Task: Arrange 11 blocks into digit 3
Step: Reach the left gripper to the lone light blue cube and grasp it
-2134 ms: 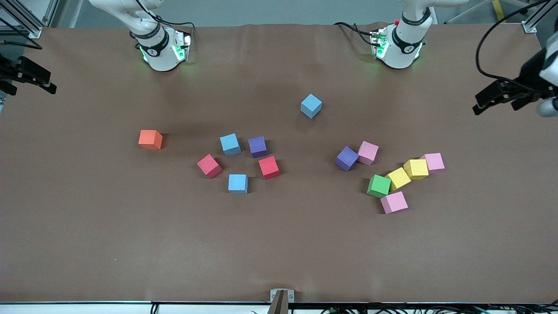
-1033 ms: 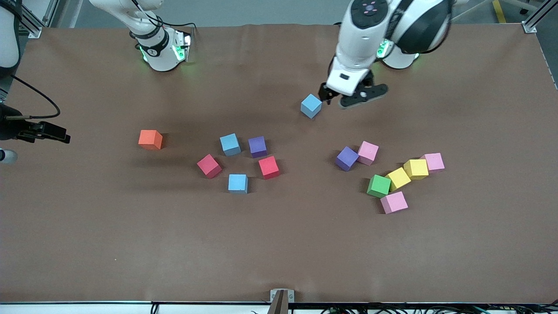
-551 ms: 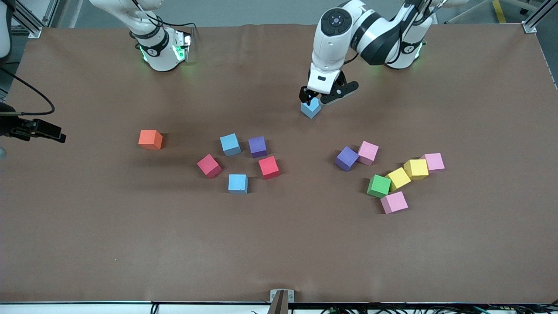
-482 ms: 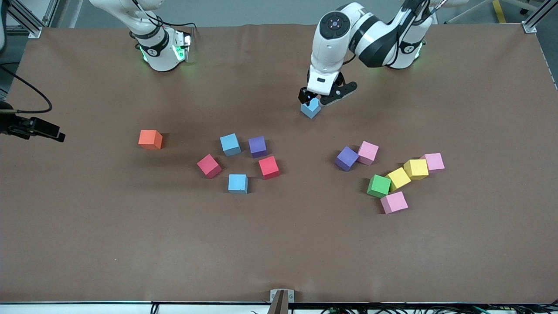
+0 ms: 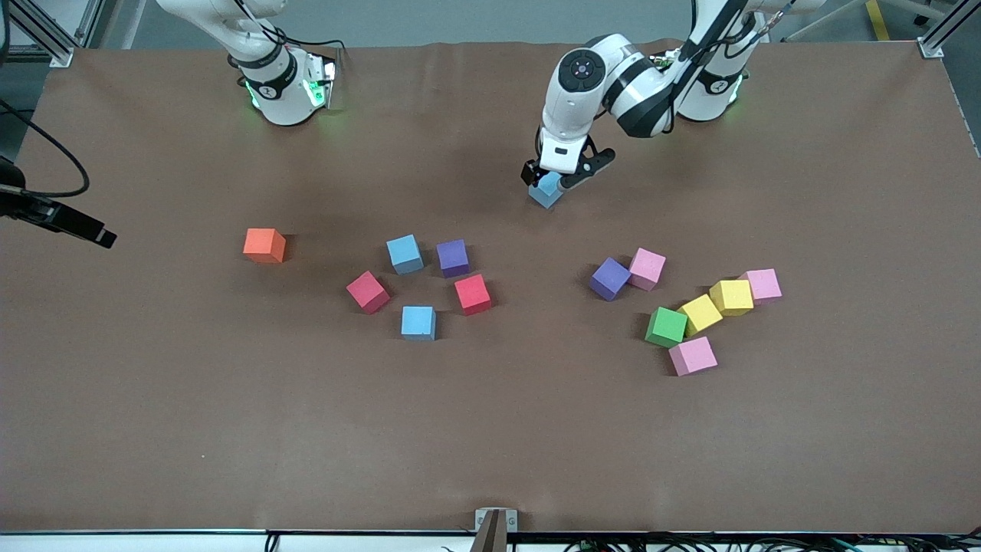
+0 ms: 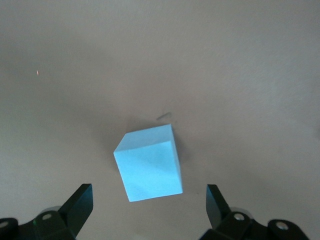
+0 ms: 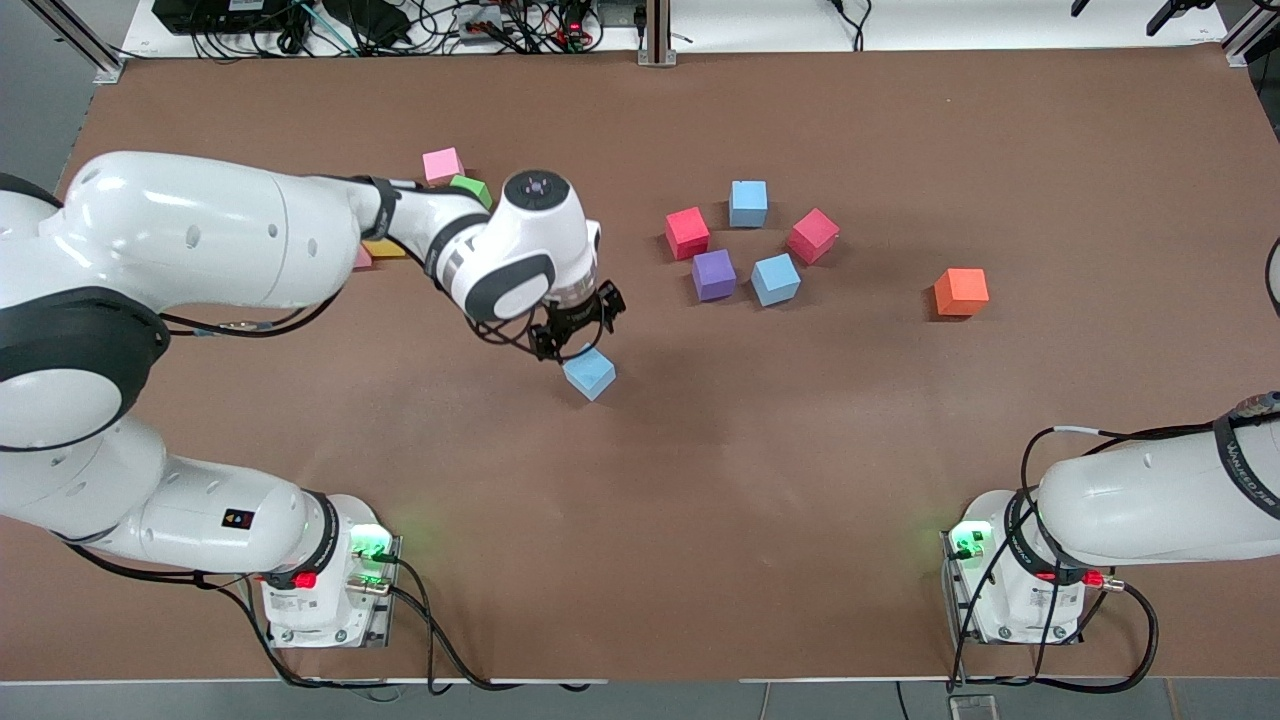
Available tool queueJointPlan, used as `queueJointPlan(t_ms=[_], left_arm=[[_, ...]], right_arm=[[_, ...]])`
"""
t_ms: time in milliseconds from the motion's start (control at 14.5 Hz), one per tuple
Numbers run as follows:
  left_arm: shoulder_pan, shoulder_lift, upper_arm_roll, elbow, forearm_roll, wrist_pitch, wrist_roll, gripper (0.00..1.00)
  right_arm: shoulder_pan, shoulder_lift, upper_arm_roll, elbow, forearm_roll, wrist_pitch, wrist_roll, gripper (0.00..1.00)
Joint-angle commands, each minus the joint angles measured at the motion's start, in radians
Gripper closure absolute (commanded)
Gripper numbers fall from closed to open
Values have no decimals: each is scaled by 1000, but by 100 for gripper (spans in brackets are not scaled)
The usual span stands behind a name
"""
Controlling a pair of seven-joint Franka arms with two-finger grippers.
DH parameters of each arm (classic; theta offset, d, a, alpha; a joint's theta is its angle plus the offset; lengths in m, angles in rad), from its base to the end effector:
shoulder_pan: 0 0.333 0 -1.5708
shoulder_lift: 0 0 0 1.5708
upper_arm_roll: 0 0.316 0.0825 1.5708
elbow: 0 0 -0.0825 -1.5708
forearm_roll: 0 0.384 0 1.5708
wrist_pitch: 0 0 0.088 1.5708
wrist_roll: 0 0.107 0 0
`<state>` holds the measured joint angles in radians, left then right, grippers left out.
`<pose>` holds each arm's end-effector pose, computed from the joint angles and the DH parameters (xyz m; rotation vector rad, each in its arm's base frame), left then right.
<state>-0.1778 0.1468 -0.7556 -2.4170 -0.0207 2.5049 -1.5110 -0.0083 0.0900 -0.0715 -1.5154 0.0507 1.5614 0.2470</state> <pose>0.2891 -0.3973 0.2647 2.9782 0.9193 -0.1758 0.5791 -0.0389 0.5989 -3.0588 0.5051 0.0734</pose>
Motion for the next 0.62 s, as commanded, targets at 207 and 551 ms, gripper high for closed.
queueJointPlan(t_ms=[207, 551], left_arm=[[-37, 31, -1, -50, 36, 80, -89, 0], [-35, 114, 2, -39, 163, 101, -234, 0]], right_arm=[[43, 19, 4, 1, -141, 11, 17, 0], [63, 27, 4, -26, -123, 15, 102, 0]])
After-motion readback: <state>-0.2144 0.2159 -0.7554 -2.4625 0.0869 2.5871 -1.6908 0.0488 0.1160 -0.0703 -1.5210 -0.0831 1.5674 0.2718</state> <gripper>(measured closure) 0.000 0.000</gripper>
